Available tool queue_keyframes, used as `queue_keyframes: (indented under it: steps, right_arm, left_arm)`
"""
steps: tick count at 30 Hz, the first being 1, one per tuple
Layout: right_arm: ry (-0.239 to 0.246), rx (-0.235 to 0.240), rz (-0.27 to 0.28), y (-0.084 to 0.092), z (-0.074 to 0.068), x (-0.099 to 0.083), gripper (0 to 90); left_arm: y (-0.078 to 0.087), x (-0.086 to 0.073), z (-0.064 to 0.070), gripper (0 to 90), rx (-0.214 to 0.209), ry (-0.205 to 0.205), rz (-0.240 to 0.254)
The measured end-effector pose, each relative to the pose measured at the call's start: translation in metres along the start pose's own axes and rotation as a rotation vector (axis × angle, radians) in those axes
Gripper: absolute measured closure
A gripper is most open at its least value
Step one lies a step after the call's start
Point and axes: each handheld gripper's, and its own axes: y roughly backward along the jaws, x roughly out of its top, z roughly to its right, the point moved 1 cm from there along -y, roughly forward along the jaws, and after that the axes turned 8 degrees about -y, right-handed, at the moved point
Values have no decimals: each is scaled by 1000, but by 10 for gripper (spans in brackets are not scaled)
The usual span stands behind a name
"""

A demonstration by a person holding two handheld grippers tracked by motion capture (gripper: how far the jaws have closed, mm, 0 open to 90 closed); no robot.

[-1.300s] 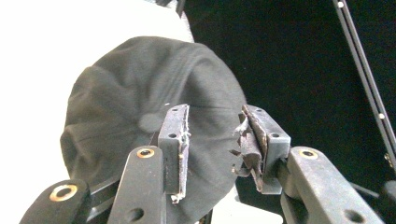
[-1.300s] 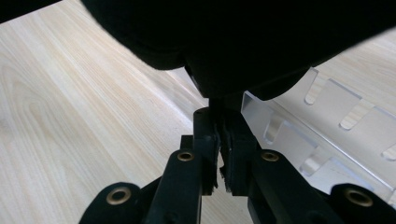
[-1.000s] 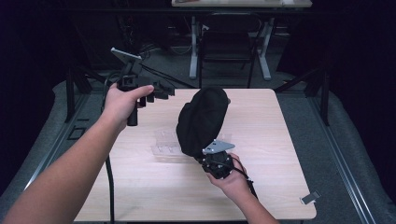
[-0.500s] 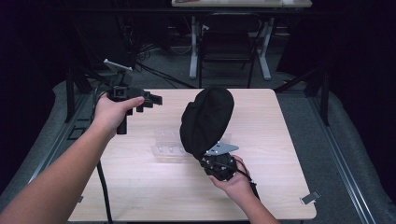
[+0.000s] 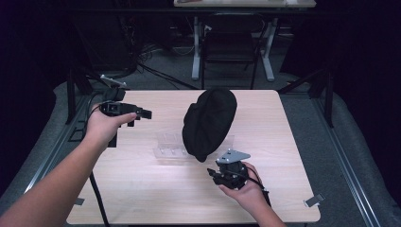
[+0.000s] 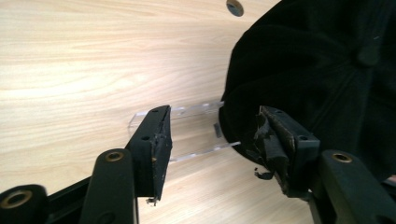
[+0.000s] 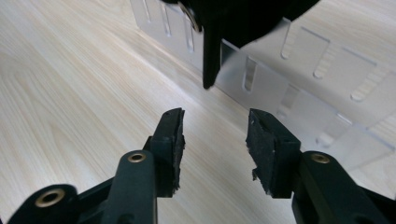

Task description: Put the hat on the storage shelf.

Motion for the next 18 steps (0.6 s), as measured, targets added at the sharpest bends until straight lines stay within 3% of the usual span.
queue_keyframes:
  steps: [5, 7, 13, 18]
  right_arm:
    - [-14, -9, 5, 4, 5, -11, 543]
    - [-11, -17, -9, 7, 8, -15, 538]
    - [-31, -40, 13, 15, 19, -30, 504]
    - [-47, -61, 44, 26, 33, -42, 469]
  left_arm:
    - [-2, -14, -7, 437, 43, -38, -16]
    - [-4, -20, -11, 437, 48, -43, -26]
    - [-7, -41, -23, 438, 73, -48, -50]
    - [-10, -54, -29, 440, 44, -37, -40]
